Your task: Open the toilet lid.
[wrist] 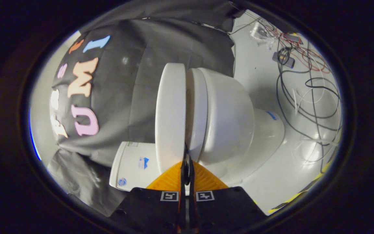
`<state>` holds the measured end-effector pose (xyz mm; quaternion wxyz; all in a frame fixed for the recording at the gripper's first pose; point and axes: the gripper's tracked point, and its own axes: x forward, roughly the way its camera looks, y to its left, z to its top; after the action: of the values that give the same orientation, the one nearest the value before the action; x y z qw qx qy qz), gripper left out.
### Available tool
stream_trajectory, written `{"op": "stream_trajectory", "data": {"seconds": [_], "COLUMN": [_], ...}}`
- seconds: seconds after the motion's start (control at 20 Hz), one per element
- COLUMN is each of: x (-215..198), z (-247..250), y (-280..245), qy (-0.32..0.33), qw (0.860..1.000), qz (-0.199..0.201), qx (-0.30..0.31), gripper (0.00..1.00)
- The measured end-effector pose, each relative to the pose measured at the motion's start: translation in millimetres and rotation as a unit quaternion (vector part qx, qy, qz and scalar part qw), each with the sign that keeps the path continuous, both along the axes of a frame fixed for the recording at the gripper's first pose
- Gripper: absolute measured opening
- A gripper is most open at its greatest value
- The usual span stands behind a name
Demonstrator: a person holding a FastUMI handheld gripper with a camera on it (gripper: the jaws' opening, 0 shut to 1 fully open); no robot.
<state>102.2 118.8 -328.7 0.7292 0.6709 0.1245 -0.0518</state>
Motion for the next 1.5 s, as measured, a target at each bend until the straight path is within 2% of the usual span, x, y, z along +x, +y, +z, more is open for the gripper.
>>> {"op": "stream_trajectory", "data": {"seconds": [0.25,0.4,0.5,0.7,1.0,1.2,1.5], "x": [4,0,0,0,4,7,11], "z": [0,6,5,14,53,84,103], "y": [5,2,3,3,6,13,15], "qy": [0.043,0.071,0.095,0.123,0.116,0.113,0.132], "qw": [0.998,0.996,0.993,0.989,0.984,0.977,0.969], "qz": [0.007,-0.012,-0.015,-0.033,-0.045,-0.032,-0.042], "qx": [-0.051,-0.047,-0.076,-0.08,-0.128,-0.177,-0.203], "gripper": [0.05,0.05,0.0,0.0,0.0,0.0,0.0]}}
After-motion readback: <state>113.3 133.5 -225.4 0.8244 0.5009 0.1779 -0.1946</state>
